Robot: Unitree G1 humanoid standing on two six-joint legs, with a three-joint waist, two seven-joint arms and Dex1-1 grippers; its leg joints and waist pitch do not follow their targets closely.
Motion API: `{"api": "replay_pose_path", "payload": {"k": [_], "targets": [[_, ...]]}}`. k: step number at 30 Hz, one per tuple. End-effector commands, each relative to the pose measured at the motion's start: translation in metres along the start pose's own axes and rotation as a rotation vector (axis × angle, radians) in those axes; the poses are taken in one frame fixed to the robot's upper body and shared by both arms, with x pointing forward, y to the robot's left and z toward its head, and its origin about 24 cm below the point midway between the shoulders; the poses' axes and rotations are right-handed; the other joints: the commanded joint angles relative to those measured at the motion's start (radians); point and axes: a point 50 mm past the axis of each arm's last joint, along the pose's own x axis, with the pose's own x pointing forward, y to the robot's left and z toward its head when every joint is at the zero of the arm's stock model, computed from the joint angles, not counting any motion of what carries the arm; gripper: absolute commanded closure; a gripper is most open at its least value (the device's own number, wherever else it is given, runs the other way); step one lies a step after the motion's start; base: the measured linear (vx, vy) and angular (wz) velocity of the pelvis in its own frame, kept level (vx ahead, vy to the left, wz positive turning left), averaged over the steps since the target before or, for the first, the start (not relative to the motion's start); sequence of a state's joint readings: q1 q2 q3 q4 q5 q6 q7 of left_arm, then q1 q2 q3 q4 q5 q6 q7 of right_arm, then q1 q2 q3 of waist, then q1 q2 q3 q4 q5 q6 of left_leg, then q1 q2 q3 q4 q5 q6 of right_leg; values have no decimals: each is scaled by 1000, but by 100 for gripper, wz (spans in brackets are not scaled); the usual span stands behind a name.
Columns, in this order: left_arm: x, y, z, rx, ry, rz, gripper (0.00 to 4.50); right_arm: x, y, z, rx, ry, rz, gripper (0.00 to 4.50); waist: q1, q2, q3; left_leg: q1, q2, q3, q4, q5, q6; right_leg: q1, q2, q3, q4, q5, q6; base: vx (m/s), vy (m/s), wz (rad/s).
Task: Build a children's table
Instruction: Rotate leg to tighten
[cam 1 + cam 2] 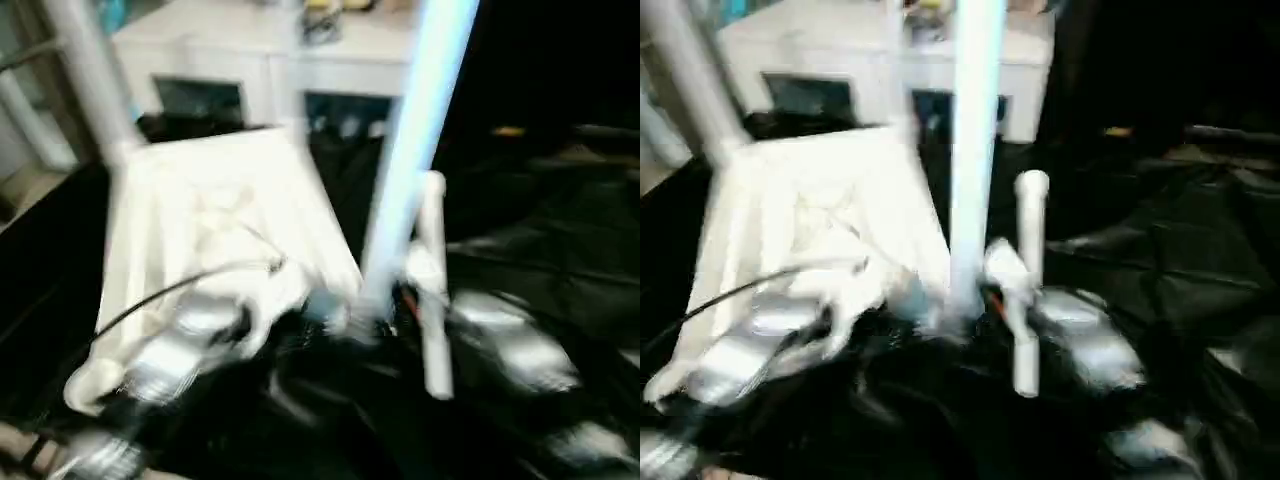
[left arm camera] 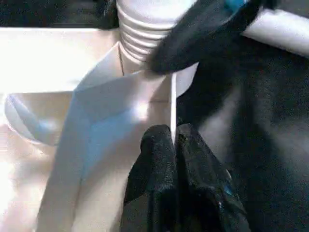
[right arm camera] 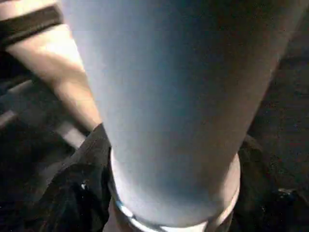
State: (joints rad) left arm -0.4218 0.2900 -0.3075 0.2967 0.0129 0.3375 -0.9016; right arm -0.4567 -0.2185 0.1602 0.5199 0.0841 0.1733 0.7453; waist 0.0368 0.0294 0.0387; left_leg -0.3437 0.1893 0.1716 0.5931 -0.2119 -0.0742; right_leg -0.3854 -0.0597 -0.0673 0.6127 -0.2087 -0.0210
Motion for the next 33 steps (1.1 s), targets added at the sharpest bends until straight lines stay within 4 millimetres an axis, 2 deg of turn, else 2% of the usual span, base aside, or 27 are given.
{"api": "replay_pose_path", "payload": {"k": [1, 2, 4, 6, 7, 11, 12, 13, 14, 18, 20, 22, 24, 25, 26, 28, 29, 33], "targets": [[13, -2, 9, -25, -40, 34, 450, 7, 2, -25, 85, 115, -101, 171, 0, -4, -34, 2, 34, -20, -78, -267, 0, 34, -86, 48, -111, -486, -125, -56, 1, -6], [18, -1, 14, -33, -47, 52, 450, 11, 3, -25, 121, 111, -142, 171, 0, -6, -34, 7, 34, -21, -79, -278, 5, 30, -85, 48, -115, -493, -118, 0, 0, 0], [30, -2, 24, -51, -68, 86, 450, 22, 7, -25, 186, 104, -203, 171, -2, -3, -34, 8, 32, -20, -78, -281, 5, 28, -85, 50, -117, -495, -118, 0, 0, 0], [38, -5, 31, -56, -82, 95, 450, 30, 13, -23, 210, 83, -209, 171, -1, -5, -37, 5, 34, -21, -81, -266, 8, 32, -84, 50, -112, -446, -128, 0, 0, 0], [41, -7, 33, -51, -85, 89, 450, 33, 16, -22, 214, 73, -192, 116, 1, -3, -36, 6, 34, -19, -80, -271, 12, 29, -84, 51, -113, -434, -133, 0, 0, 0], [46, -12, 38, -39, -100, 65, 450, 38, 22, -20, 214, 58, -153, 96, 5, -2, -39, 1, 36, -18, -81, -250, 27, 34, -85, 54, -106, -376, -152, 0, 0, 0], [46, -13, 37, -32, -100, 54, 450, 38, 22, -19, 188, 59, -150, 79, 6, -1, -41, -1, 36, -19, -81, -238, 29, 37, -85, 54, -104, -358, -157, 0, 0, 0], [46, -13, 37, -27, -99, 45, 450, 38, 22, -17, 169, 55, -146, 79, 7, 3, -41, -2, 37, -19, -82, -237, 29, 36, -85, 53, -102, -353, -159, 0, 0, 0], [43, -15, 34, -12, -95, 19, 450, 35, 20, -13, 122, 30, -124, 65, 8, 1, -42, -4, 37, -19, -80, -230, 32, 37, -86, 53, -103, -340, -162, 0, 0, 0], [33, -16, 27, 9, -89, -35, 450, 24, 18, -5, 31, -17, -12, 65, 10, 3, -47, -9, 40, -16, -76, -187, 53, 42, -86, 54, -93, -243, -187, 0, 0, 0], [28, -17, 23, 19, -85, -60, 450, 17, 17, -3, -3, -27, 53, 65, 14, 2, -54, -14, 42, -14, -69, -114, 76, 47, -84, 54, -78, -120, -215, 0, 0, 0], [24, -17, 20, 29, -83, -83, 450, 10, 17, -3, -31, -28, 112, 65, 16, 2, -56, -16, 41, -13, -65, -77, 97, 49, -83, 52, -70, -46, -234, 0, 0, 0], [19, -18, 17, 42, -86, -114, 450, 3, 18, -3, -51, -27, 165, 65, 22, 3, -57, -16, 42, -14, -64, -70, 111, 52, -84, 52, -65, -12, -247, 0, 0, 0], [10, -21, 13, 65, -90, -174, 450, -8, 18, -3, -79, -22, 248, 65, 24, 2, -57, -14, 44, -13, -63, -66, 119, 49, -82, 53, -64, 6, -249, 0, 0, 0], [4, -23, 11, 73, -92, -216, 450, -14, 18, -3, -86, -15, 294, 65, 27, 2, -58, -16, 45, -14, -62, -58, 128, 53, -83, 53, -60, 29, -251, 0, 0, 0], [-5, -24, 6, 77, -80, -263, 450, -24, 18, -4, -99, 3, 360, 65, 29, 6, -56, -14, 48, -11, -62, -68, 135, 49, -82, 51, -60, 21, -254, 0, 0, 0], [-6, -24, 6, 78, -78, -266, 450, -24, 18, -4, -100, 5, 364, 65, 29, 5, -53, -15, 47, -11, -64, -84, 130, 50, -81, 50, -63, -7, -255, 0, 0, 0], [-15, -23, -1, 89, -48, -293, 450, -34, 18, -6, -103, 35, 421, 65, 30, 8, -48, -8, 49, -10, -70, -138, 99, 44, -81, 52, -74, -109, -244, 0, 0, 0]]}}
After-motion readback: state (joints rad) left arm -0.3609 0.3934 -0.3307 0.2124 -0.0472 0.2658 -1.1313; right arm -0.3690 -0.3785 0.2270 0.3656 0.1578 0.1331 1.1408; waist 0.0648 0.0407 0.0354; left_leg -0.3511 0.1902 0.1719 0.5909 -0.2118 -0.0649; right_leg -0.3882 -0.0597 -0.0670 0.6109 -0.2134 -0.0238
